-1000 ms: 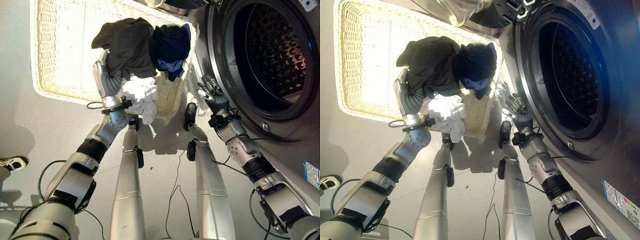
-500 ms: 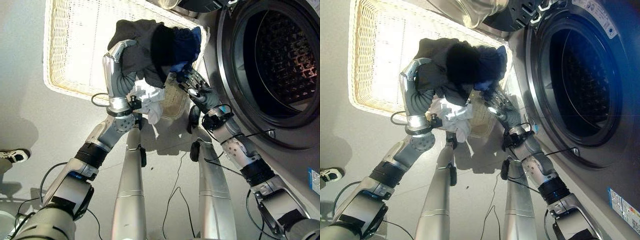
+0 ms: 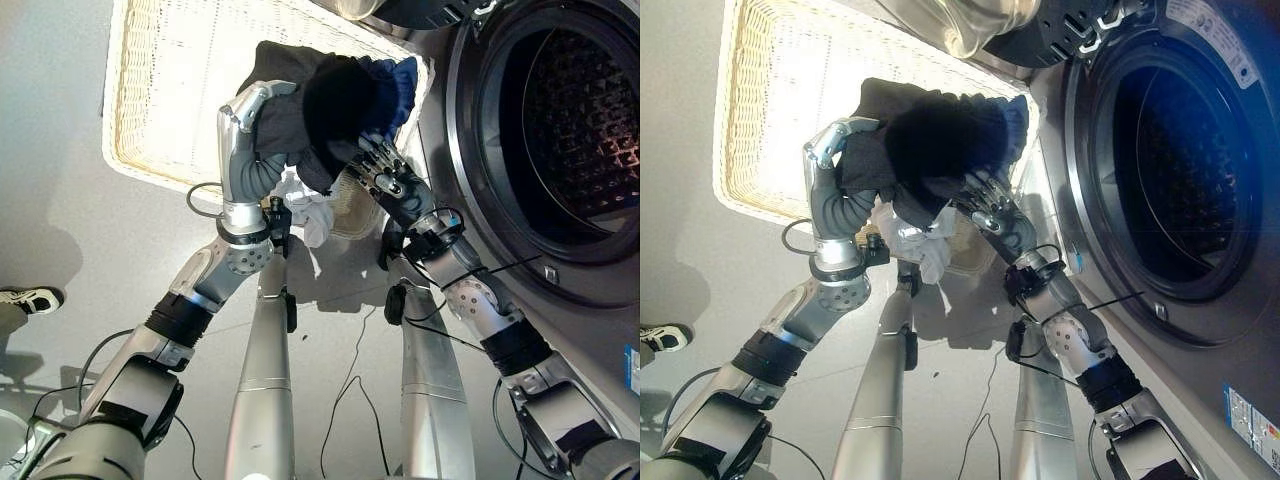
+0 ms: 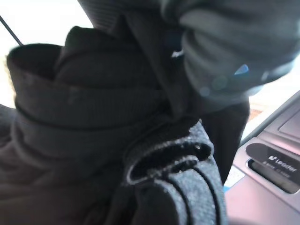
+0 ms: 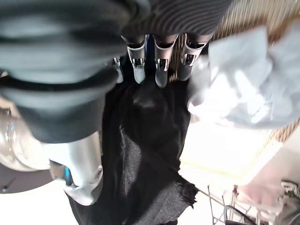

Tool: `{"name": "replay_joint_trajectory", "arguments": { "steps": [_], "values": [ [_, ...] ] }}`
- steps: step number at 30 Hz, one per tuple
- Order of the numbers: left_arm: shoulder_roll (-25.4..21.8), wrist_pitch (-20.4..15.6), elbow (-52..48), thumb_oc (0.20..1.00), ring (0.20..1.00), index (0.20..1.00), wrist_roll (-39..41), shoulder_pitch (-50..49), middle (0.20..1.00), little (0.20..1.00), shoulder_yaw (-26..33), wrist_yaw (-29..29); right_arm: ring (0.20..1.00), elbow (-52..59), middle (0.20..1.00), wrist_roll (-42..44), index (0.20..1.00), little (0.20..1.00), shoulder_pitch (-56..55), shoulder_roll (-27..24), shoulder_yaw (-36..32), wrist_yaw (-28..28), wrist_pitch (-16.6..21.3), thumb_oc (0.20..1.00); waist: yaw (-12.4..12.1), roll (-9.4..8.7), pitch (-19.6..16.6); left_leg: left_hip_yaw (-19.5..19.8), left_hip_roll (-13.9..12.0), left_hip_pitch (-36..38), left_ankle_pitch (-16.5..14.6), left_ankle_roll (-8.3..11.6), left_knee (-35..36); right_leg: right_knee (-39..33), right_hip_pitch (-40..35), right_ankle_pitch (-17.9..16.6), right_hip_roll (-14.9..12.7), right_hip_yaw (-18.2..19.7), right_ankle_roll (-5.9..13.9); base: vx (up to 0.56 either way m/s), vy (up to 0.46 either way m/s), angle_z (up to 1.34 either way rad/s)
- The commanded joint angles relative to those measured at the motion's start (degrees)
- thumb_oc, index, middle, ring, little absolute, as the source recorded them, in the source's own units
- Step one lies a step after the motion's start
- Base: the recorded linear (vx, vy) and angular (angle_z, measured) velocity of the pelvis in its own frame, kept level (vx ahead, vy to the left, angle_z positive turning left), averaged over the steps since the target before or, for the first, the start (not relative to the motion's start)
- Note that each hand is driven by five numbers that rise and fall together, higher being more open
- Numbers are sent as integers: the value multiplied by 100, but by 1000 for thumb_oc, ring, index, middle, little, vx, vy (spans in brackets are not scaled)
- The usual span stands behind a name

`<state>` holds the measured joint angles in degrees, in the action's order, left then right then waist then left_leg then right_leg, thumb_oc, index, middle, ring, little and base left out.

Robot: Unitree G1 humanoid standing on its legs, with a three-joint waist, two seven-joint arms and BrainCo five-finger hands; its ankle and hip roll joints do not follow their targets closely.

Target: Put the clothes into the washing machine.

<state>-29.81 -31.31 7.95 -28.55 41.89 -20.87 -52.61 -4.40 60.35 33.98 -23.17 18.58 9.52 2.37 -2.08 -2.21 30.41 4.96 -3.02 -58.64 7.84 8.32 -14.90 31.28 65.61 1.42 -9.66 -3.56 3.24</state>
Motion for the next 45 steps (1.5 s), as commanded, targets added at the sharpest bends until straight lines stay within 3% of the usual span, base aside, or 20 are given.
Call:
{"name": "replay_joint_trajectory", "arguments": {
  "steps": [1,11,17,32,37,45],
  "values": [
    [86,-567,-679,200,200,200,-309,65,200,200,289,78,1000,708,1000,416,1000,1000,-209,18,4,363,-58,1000,74,140,-62,242,452,-58,-264,-486,-408,-904,-356,-868,87,-363,422,-6,-32,2],
    [114,-922,-994,200,200,200,-52,1,200,200,301,730,1000,910,1000,1567,1000,1000,-98,181,2,1124,-666,1000,-40,156,-62,311,510,11,-227,-507,-349,-962,-440,-901,41,-463,444,-10,-25,3],
    [105,-820,-948,200,200,200,332,32,200,200,218,1423,1000,889,1000,2150,1000,1000,-5,317,-81,1559,-899,1000,-84,158,-62,322,526,54,-212,-518,-316,-992,-493,-928,3,-528,468,-9,-13,3],
    [-137,-915,-894,200,200,200,1271,59,200,200,-251,3250,1000,944,1000,2797,1000,1000,227,213,-401,2001,-621,1000,-112,223,-62,306,557,107,-204,-536,-262,-1095,-543,-1031,-56,-601,524,0,0,0],
    [-254,-831,-877,200,200,200,1500,125,200,200,-348,3639,1000,845,1000,2984,1000,1000,353,55,-544,1991,-393,1000,-118,247,-62,305,560,92,-216,-539,-289,-1077,-530,-1034,-69,-597,531,0,0,0],
    [-475,-633,-916,200,200,200,2145,175,200,200,-587,4812,1000,750,1000,3168,1000,1000,454,-308,-682,2090,-219,1000,-90,260,-62,273,546,98,-211,-536,-255,-1118,-522,-1079,-69,-604,543,0,0,0]
  ]
}}
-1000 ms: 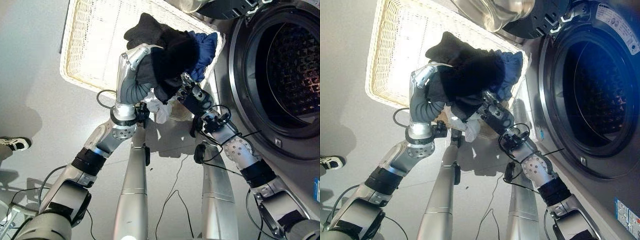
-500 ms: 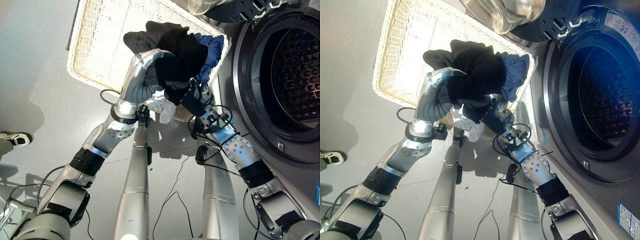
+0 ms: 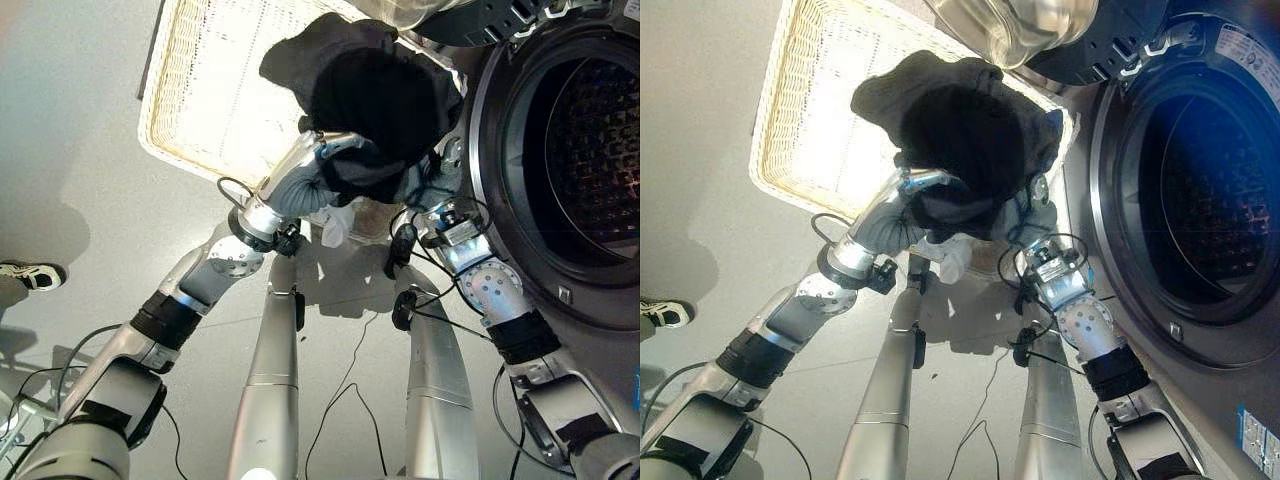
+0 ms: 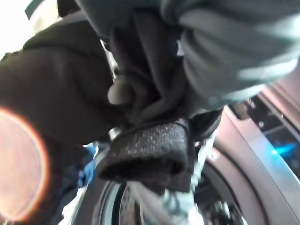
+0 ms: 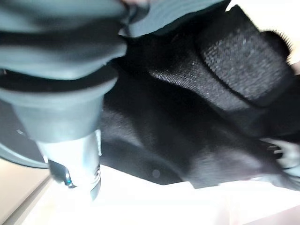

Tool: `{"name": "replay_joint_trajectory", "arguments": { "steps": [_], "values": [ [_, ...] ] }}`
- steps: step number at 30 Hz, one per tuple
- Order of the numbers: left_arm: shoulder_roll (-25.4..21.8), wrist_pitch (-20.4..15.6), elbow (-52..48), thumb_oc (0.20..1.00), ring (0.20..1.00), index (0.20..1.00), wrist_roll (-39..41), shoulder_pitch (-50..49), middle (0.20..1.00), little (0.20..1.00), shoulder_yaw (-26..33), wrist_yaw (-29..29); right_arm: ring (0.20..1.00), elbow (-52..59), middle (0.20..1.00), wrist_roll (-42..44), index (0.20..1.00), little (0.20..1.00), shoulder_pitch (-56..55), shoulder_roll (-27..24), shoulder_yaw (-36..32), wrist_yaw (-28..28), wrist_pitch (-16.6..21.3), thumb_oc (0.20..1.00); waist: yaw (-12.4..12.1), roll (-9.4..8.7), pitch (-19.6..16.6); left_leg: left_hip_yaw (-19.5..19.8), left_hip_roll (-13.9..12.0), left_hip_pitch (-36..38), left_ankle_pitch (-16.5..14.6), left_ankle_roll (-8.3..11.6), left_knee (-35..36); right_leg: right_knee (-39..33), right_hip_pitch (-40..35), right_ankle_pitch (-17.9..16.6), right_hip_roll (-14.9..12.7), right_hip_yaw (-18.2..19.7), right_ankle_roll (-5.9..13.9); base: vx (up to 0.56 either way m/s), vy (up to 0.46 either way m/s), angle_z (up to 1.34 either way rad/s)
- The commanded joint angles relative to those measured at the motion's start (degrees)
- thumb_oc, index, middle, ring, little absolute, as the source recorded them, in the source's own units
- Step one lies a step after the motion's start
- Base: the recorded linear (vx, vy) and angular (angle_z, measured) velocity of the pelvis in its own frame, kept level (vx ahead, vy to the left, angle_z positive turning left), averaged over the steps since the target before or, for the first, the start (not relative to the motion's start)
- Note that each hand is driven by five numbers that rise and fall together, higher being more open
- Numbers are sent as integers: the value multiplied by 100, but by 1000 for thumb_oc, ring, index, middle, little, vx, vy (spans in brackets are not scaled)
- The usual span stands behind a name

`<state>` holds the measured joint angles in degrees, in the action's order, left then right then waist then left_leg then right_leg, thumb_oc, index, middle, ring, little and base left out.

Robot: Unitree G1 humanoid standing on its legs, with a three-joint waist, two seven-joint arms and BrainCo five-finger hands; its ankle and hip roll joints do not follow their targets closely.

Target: Put the clothes into the washing machine.

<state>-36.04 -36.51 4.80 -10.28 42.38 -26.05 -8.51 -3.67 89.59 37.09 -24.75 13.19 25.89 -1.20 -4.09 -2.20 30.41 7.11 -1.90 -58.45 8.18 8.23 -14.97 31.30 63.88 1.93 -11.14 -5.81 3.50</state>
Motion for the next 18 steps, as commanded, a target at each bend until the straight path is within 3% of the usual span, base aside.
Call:
{"name": "replay_joint_trajectory", "arguments": {
  "steps": [1,6,8,12,13,18],
  "values": [
    [140,-47,-606,200,200,200,433,141,200,200,-95,618,1000,685,1000,243,1000,1000,152,-163,-151,463,138,1000,114,260,-62,49,431,76,-244,-527,-245,-1125,-345,-1130,80,-378,519,0,0,0],
    [22,113,-583,200,200,200,739,218,200,200,-292,1344,1000,646,1000,362,1000,1000,224,-284,-139,542,163,1000,133,263,-62,22,416,83,-240,-520,-230,-1162,-360,-1145,85,-382,529,0,0,0],
    [-80,335,-610,200,200,200,898,334,200,200,-477,1835,1000,643,1000,381,1000,1000,285,-376,-76,535,156,1000,155,271,-62,3,411,94,-230,-517,-205,-1193,-365,-1163,97,-377,532,0,0,0],
    [-198,505,-648,200,200,200,990,431,200,200,-616,2082,664,670,664,360,664,664,308,-440,-42,559,96,664,176,276,-62,-25,398,99,-225,-512,-192,-1214,-365,-1174,102,-377,531,0,0,0],
    [-230,526,-629,200,200,200,1038,485,200,200,-679,2137,200,682,200,357,200,200,334,-472,2,565,51,200,188,278,-62,-38,393,94,-218,-508,-188,-1234,-364,-1182,104,-375,529,0,0,0],
    [-222,489,-602,200,200,200,983,534,200,200,-737,2095,200,680,200,262,200,200,358,-446,93,625,-46,200,184,293,-62,-40,391,82,-207,-508,-190,-1224,-353,-1176,105,-366,525,0,0,0]
  ]
}}
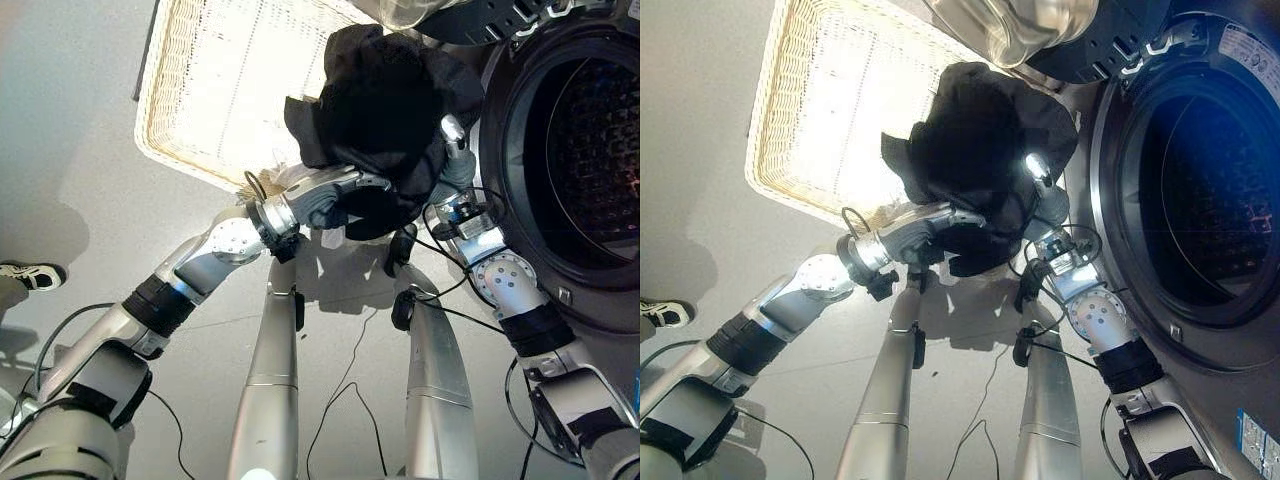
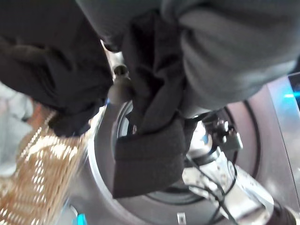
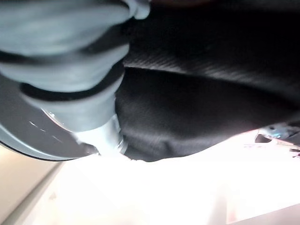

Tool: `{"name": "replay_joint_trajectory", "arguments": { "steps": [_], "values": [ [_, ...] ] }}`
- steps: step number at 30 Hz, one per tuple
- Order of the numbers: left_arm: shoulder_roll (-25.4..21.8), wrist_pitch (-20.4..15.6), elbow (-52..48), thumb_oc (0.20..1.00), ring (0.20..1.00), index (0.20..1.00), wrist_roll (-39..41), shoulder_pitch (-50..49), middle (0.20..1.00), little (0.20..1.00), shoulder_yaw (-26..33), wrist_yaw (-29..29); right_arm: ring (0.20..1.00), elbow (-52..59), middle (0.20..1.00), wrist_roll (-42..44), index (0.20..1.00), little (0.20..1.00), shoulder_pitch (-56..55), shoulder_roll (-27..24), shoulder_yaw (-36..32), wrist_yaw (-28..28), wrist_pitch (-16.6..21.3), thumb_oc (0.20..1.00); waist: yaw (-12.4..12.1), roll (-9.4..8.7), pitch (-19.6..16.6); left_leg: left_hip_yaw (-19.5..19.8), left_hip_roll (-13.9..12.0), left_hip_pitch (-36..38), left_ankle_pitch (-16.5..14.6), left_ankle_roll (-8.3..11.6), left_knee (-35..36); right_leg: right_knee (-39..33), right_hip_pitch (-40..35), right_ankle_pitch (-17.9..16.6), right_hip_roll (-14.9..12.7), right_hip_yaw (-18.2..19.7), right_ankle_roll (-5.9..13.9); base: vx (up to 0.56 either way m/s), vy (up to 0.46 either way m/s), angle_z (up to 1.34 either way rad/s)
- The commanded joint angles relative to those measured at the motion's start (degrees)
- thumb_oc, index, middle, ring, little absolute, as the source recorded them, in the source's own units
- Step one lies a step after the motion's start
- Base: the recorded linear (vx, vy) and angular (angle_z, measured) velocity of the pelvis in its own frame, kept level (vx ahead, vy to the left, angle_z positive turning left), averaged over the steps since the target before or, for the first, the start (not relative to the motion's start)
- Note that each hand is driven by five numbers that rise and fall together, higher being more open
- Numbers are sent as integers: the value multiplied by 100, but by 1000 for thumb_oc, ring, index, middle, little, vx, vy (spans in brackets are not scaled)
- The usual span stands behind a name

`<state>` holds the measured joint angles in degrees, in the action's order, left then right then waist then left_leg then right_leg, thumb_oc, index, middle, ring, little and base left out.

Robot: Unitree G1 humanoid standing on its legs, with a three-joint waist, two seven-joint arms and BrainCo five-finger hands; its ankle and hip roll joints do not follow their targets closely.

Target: Put the clothes into the washing machine.

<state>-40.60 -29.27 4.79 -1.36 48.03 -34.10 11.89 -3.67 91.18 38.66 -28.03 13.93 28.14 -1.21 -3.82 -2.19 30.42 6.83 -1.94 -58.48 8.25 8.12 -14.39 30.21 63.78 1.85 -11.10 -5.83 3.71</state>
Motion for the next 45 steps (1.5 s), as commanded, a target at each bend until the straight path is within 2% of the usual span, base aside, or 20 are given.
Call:
{"name": "replay_joint_trajectory", "arguments": {
  "steps": [1,13,17,19,20,21,26,31,35,40,45],
  "values": [
    [242,-227,-605,200,200,200,68,-24,200,200,62,28,200,697,200,79,200,200,197,-101,29,406,-80,200,159,291,-62,-14,392,92,-215,-497,-241,-1117,-348,-1164,101,-363,504,0,0,0],
    [285,-204,-631,200,200,200,-372,-93,200,200,140,-502,200,947,200,-264,200,200,83,150,194,228,-261,200,154,307,-62,-24,387,54,-192,-494,-248,-1081,-304,-1152,100,-354,494,0,0,0],
    [389,-194,-633,200,200,200,-504,-192,200,200,247,-977,200,997,200,-318,200,200,1,264,223,147,-338,200,146,317,-62,-21,401,49,-186,-501,-254,-1080,-310,-1138,105,-352,486,0,0,0],
    [439,-164,-602,200,200,200,-508,-273,200,200,324,-1388,200,992,200,-313,200,200,-25,308,231,141,-323,200,134,318,-62,-20,398,46,-180,-503,-254,-1071,-307,-1136,107,-357,480,0,0,0],
    [524,-94,-560,589,589,589,-387,-347,589,589,407,-1697,200,990,200,-306,200,200,-44,355,226,163,-256,200,121,319,-62,-12,403,44,-176,-507,-253,-1068,-309,-1128,107,-359,478,0,0,0],
    [556,-110,-509,1000,1000,1000,-306,-370,1000,1000,441,-1777,200,985,200,-310,200,200,-50,392,212,176,-229,200,118,319,-62,-11,403,47,-177,-509,-253,-1058,-310,-1123,105,-360,478,0,0,0],
    [901,210,-195,1000,1000,1000,356,-705,1000,1000,701,-2312,200,883,200,41,200,200,8,528,14,360,285,200,72,311,-62,29,431,24,-190,-513,-295,-1004,-300,-1101,106,-377,479,0,0,0],
    [1088,241,57,1000,1000,1000,520,-1054,1000,1000,970,-2857,200,955,200,460,200,200,9,595,-359,358,817,200,59,283,-62,29,428,-3,-203,-521,-332,-941,-289,-1085,101,-412,481,0,0,0],
    [1121,193,123,1000,1000,1000,613,-1270,1000,1000,1131,-3221,200,1064,200,569,200,200,-87,561,-512,297,1043,200,79,275,-62,5,404,-10,-194,-516,-321,-939,-278,-1088,134,-391,465,0,0,0],
    [1255,-47,315,1000,1000,1000,1055,-1357,1000,1000,1284,-3405,200,998,200,706,200,200,-145,605,-691,440,1113,200,89,285,-62,-8,390,19,-203,-518,-320,-937,-301,-1084,121,-384,466,0,0,0],
    [1360,-129,412,1000,1000,1000,1209,-1391,1000,1000,1383,-3623,200,966,200,724,200,200,-140,663,-768,451,1169,200,96,297,-62,-18,383,21,-204,-516,-334,-924,-306,-1076,124,-376,463,0,0,0]
  ]
}}
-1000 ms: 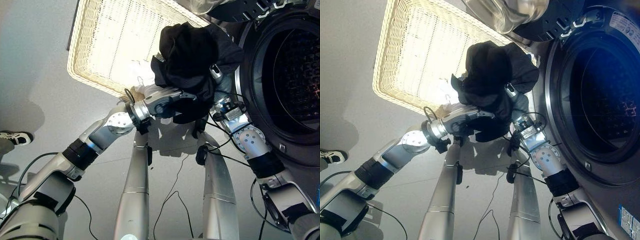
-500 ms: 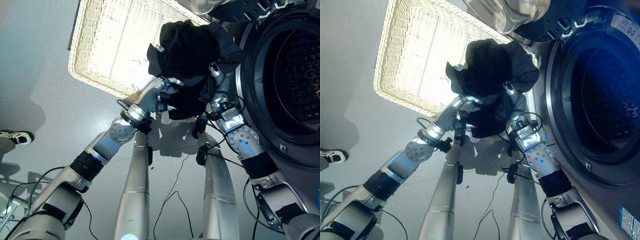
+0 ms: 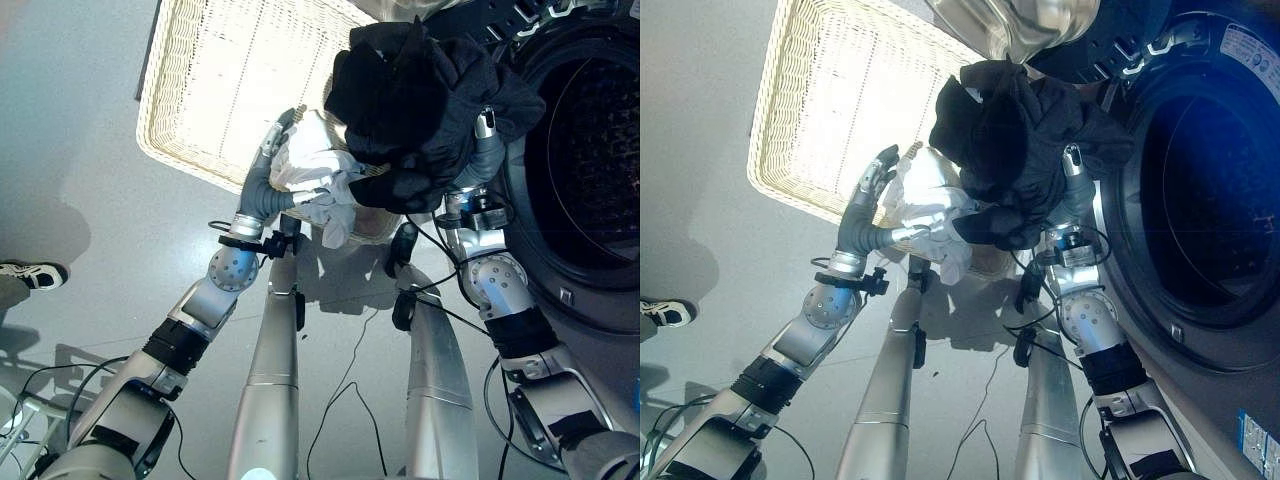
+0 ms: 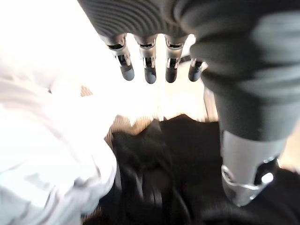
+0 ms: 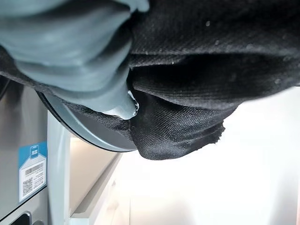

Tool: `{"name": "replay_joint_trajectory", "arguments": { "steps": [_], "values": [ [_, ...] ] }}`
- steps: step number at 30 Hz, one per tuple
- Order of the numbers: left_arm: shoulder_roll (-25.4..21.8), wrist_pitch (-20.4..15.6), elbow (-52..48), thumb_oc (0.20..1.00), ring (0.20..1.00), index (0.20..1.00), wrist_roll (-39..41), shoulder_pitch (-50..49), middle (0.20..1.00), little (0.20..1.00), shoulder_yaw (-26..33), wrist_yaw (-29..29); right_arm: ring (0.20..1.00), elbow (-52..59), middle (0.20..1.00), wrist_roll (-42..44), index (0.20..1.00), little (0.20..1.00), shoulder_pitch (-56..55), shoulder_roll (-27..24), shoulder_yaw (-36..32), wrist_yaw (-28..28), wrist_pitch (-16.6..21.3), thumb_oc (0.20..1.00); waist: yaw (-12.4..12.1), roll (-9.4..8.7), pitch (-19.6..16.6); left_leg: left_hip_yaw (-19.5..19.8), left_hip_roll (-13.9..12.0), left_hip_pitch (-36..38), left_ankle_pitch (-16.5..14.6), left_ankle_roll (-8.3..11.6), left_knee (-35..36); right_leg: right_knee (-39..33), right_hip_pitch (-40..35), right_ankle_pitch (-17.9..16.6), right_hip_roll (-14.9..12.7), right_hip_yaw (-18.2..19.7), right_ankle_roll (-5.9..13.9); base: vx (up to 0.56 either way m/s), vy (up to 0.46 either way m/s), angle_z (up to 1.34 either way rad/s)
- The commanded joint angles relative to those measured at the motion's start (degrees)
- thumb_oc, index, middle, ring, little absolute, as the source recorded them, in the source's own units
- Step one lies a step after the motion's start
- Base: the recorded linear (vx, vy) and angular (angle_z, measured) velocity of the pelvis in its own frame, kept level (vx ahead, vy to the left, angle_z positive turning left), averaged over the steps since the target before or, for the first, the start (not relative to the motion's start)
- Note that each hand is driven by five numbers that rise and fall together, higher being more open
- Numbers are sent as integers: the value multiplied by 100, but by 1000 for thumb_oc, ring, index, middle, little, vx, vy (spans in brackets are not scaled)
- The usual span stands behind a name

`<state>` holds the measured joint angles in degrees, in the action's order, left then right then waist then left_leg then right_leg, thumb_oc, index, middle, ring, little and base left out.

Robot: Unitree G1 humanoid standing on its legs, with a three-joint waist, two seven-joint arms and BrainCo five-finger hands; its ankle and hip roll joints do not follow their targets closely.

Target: Put the clothes into the washing machine.

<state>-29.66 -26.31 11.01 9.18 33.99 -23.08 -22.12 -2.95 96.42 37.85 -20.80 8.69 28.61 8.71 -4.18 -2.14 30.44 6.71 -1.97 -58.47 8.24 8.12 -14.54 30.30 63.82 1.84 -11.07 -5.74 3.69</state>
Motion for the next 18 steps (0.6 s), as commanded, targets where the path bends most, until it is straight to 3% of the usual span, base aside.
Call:
{"name": "replay_joint_trajectory", "arguments": {
  "steps": [1,6,10,12,13,18],
  "values": [
    [312,-480,-134,1000,1000,1000,285,-2,1000,1000,365,-407,200,849,200,214,200,200,-44,-58,-297,426,212,200,136,298,-64,-16,377,34,-206,-506,-314,-934,-322,-1068,123,-378,467,0,0,0],
    [388,-613,140,1000,1000,1000,431,-67,1000,1000,608,-1008,200,699,200,100,200,200,-41,-85,-417,289,364,200,157,293,-64,-38,349,50,-205,-475,-318,-941,-343,-1064,130,-358,470,0,0,0],
    [367,-632,539,1000,1000,1000,159,8,1000,1000,742,-1549,200,243,200,-103,200,200,-7,-199,-549,-161,647,200,184,287,-64,-81,307,50,-200,-439,-317,-926,-336,-1049,159,-333,461,0,0,0],
    [322,-608,773,1000,1000,1000,150,87,1000,1000,770,-1664,200,-84,200,-21,200,200,22,-306,-656,-429,868,200,202,283,-64,-106,291,66,-202,-423,-321,-919,-352,-1037,175,-321,458,-2,25,-1],
    [248,-628,1085,1000,1000,1000,140,181,1000,1000,794,-1810,200,-628,200,-22,200,200,37,-476,-850,-764,1212,200,237,283,-64,-142,257,79,-206,-403,-316,-926,-365,-1036,188,-307,457,-6,57,-3],
    [139,-679,1726,1000,1000,1000,120,420,1000,1000,731,-2076,200,-1682,200,23,200,200,81,-766,-1186,-1221,1648,200,305,284,-64,-213,189,83,-206,-364,-280,-952,-353,-1042,235,-248,453,-5,48,-8]
  ]
}}
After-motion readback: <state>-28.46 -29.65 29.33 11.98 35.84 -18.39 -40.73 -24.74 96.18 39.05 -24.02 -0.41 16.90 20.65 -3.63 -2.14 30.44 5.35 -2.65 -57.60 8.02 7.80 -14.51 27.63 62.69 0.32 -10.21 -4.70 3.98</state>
